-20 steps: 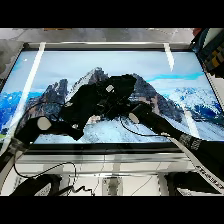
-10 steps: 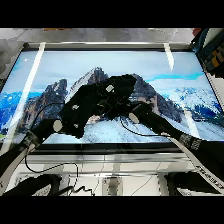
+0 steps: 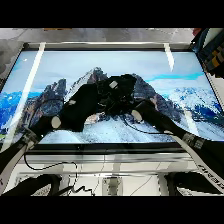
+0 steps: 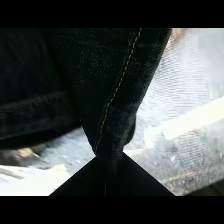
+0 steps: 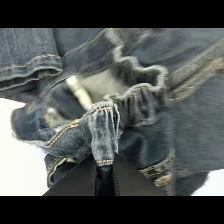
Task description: Fold the clothes and pants, and hang the long-sleeved shirts on hangers.
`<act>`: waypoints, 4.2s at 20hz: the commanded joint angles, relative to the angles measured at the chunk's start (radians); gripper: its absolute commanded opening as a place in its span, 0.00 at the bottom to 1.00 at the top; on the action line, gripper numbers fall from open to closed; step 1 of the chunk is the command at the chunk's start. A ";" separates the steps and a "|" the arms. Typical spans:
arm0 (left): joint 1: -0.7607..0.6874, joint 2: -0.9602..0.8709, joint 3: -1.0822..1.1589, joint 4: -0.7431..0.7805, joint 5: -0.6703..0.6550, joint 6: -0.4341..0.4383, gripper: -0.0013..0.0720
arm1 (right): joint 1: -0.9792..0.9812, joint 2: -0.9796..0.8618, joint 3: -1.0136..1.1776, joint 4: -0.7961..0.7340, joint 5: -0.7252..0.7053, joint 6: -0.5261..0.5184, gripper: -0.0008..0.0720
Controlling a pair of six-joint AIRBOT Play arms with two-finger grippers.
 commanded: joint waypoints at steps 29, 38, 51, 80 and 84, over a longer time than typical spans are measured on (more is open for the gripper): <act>0.930 -0.063 0.563 0.087 -0.626 -0.024 0.04 | -1.137 0.201 0.169 0.111 1.007 0.027 0.04; 0.930 -0.067 0.240 0.325 -0.620 -0.024 0.04 | -1.137 0.507 -0.418 0.075 0.877 0.018 0.04; 0.930 -0.066 0.197 0.432 -0.498 -0.133 0.74 | -1.137 0.512 -0.491 0.041 0.931 0.018 0.04; 1.054 -0.187 0.200 0.386 -0.137 -0.089 0.04 | -1.137 0.512 -0.491 0.085 0.882 0.019 0.04; 1.054 -0.185 0.204 0.383 -0.144 -0.089 0.80 | -1.137 0.512 -0.491 0.116 0.880 0.038 0.45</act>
